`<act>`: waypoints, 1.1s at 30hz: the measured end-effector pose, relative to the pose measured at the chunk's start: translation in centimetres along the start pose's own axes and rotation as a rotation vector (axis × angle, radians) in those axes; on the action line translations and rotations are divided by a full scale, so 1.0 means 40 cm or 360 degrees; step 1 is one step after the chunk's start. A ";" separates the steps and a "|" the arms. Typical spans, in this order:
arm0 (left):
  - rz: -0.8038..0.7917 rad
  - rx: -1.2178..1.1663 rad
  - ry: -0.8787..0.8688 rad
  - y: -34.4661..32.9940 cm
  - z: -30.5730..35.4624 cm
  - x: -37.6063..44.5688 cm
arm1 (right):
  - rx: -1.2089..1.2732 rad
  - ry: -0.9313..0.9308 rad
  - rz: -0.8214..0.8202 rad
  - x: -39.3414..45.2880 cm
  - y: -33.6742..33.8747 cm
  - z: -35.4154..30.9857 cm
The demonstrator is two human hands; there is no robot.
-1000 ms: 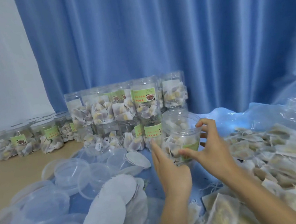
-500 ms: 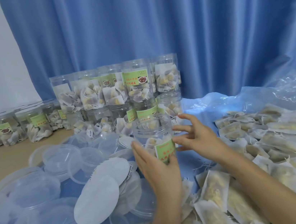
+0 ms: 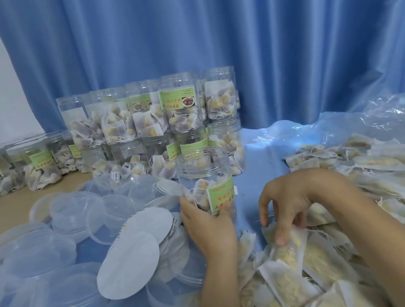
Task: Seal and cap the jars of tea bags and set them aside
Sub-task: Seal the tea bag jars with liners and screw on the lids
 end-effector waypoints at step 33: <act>-0.0034 0.0743 -0.0077 0.209 0.111 0.083 | -0.0051 0.0406 0.1243 0.074 0.007 -0.229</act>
Point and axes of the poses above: each hand's wrist, its own x-axis towards the middle knuckle, its own y-axis out of the back of the hand, z = x × y, the point moved 6 cm from there along x, towards the middle knuckle, and after that the axes turned 2 degrees about -y, right-handed, at the moved point
